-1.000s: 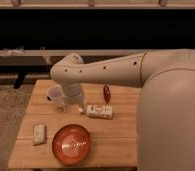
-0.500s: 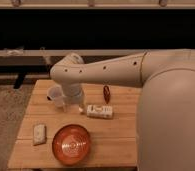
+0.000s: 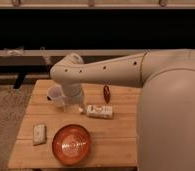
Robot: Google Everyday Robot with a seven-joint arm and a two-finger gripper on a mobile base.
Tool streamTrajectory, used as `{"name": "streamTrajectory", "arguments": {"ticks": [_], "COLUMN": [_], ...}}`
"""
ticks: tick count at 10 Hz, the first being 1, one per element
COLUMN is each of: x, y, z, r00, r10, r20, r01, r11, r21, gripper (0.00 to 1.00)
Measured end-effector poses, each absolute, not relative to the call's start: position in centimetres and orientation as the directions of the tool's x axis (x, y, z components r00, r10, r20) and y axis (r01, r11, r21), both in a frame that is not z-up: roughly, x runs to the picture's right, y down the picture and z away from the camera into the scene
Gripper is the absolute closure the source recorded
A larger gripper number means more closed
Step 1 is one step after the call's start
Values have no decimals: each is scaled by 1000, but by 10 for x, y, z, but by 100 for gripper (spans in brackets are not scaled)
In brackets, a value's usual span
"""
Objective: Place the pepper on the white sponge
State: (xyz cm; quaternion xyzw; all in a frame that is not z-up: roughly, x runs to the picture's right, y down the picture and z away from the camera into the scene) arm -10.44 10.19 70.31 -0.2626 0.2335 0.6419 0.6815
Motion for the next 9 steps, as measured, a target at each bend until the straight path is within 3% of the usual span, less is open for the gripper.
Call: {"name": "streamTrajectory", "arguments": {"ticks": [5,9], "x": [-102,-56], "y": [102,82], "z": [705,756], "r00": [64,24], "r10": [752,759], "r20": [-656,-650], "r01": [-998,-1000], "r11": [38,7], "r21": [-54,-29], "gripper": [35,35]}}
